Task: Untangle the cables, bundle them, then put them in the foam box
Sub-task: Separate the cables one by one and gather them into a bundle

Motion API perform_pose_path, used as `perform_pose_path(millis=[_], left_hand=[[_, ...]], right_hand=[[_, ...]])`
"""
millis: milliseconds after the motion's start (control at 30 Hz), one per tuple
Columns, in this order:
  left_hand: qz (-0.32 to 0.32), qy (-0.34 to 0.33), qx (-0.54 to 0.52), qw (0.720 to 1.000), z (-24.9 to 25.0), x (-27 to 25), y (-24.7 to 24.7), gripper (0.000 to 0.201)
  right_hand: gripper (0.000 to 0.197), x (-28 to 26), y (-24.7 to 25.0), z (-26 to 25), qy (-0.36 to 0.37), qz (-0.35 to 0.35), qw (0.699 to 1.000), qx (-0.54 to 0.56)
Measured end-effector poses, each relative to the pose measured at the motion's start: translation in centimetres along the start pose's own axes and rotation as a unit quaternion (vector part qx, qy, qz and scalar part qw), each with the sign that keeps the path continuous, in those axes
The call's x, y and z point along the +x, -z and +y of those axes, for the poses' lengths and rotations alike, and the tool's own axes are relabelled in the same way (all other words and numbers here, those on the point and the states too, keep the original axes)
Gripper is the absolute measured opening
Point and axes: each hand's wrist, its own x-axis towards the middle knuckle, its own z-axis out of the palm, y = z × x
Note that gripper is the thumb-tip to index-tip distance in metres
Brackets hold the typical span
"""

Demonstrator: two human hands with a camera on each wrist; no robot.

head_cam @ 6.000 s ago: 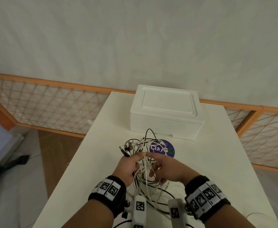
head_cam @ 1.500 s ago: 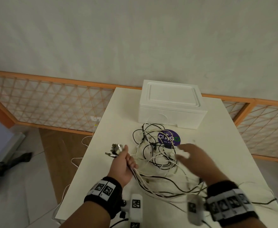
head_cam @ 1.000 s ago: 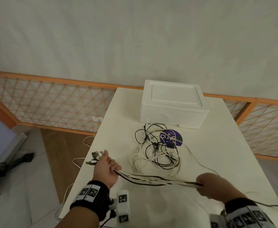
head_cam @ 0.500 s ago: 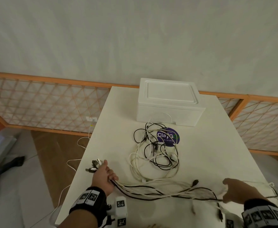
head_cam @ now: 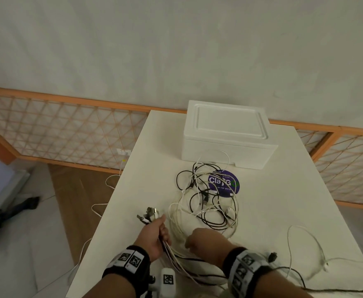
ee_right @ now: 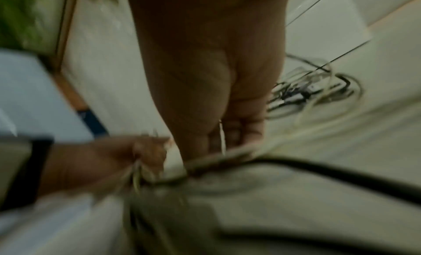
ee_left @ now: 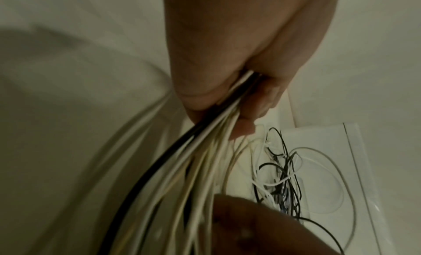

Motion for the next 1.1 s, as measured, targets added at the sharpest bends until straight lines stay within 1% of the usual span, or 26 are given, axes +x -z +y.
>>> perform_pose_path(millis=[67,133,200,267,367,433,467,500,533,600,667,700,733,767,800,867,933,1000,1033,1100], left_hand=[[-0.006,-0.008,0.006,1.0,0.1,0.2,-0.2,0.051],[-0.008,-0.017,0.016,1.0,0.3,0.3,-0.1,0.049],[-0.005,-0.023,0.022,0.999,0.3,0.4,0.0,0.044],[0.003,-0.027,0.026,0.999,0.5,0.5,-0.2,0.037],[0.003,-0.043,0.046,0.998,0.8,0.1,-0.8,0.033],[-0.004,-0.063,0.071,0.995,0.9,-0.1,-1.1,0.031],[-0.009,-0.077,0.086,0.993,1.0,-0.2,-1.2,0.028],[-0.018,-0.092,0.101,0.99,1.0,-0.4,-1.3,0.024],[-0.029,-0.107,0.115,0.987,1.1,-0.6,-1.6,0.021],[-0.05,-0.128,0.138,0.981,1.4,-1.1,-2.4,0.017],[-0.069,-0.143,0.154,0.975,1.6,-1.7,-3.4,0.015],[-0.082,-0.151,0.166,0.971,1.7,-1.9,-3.8,0.018],[-0.097,-0.16,0.182,0.965,1.8,-2.2,-4.2,0.023],[-0.115,-0.171,0.195,0.959,1.8,-2.5,-4.5,0.029],[-0.131,-0.18,0.204,0.953,1.9,-2.7,-4.7,0.033],[-0.161,-0.192,0.212,0.944,2.0,-3.0,-5.0,0.03],[-0.19,-0.202,0.232,0.932,2.1,-3.2,-5.1,0.02],[-0.199,-0.218,0.258,0.92,2.0,-3.5,-5.4,0.013],[-0.197,-0.225,0.265,0.917,1.9,-3.6,-5.6,0.012],[-0.198,-0.229,0.267,0.915,1.9,-3.8,-5.8,0.018]], right_hand=[[0.03,0.7,-0.6,0.0,-0.008,0.017,0.999,-0.033],[0.033,1.2,-0.7,0.1,0.007,0.031,0.998,-0.063],[0.037,1.5,-0.7,0.2,0.023,0.035,0.997,-0.064],[0.037,1.8,-0.6,0.3,0.025,0.032,0.995,-0.093],[0.028,1.9,-0.2,0.4,0.049,0.046,0.987,-0.147],[0.015,1.7,0.5,0.4,0.051,0.025,0.986,-0.159],[0.01,1.6,0.8,0.5,0.048,0.045,0.985,-0.159],[0.011,1.7,0.9,0.5,0.067,0.082,0.981,-0.162],[0.016,1.5,1.7,0.2,0.08,0.076,0.983,-0.145],[0.023,1.0,3.8,-0.2,0.083,0.127,0.981,-0.122],[0.021,0.7,6.0,0.2,0.077,0.201,0.973,-0.081],[0.02,0.6,7.0,0.6,0.076,0.245,0.964,-0.072],[0.021,0.6,7.8,1.0,0.061,0.259,0.963,-0.042],[0.023,0.8,8.5,1.5,0.069,0.278,0.958,-0.025],[0.024,0.8,9.2,1.7,0.083,0.277,0.957,-0.002],[0.019,0.5,10.3,1.6,0.089,0.253,0.961,0.07],[0.016,0.2,10.9,1.4,0.072,0.276,0.944,0.168],[0.013,-0.2,11.0,0.7,0.066,0.294,0.92,0.25],[0.013,-0.3,11.0,0.4,0.068,0.296,0.914,0.27],[0.02,-0.3,10.7,-0.2,0.068,0.293,0.903,0.306]])
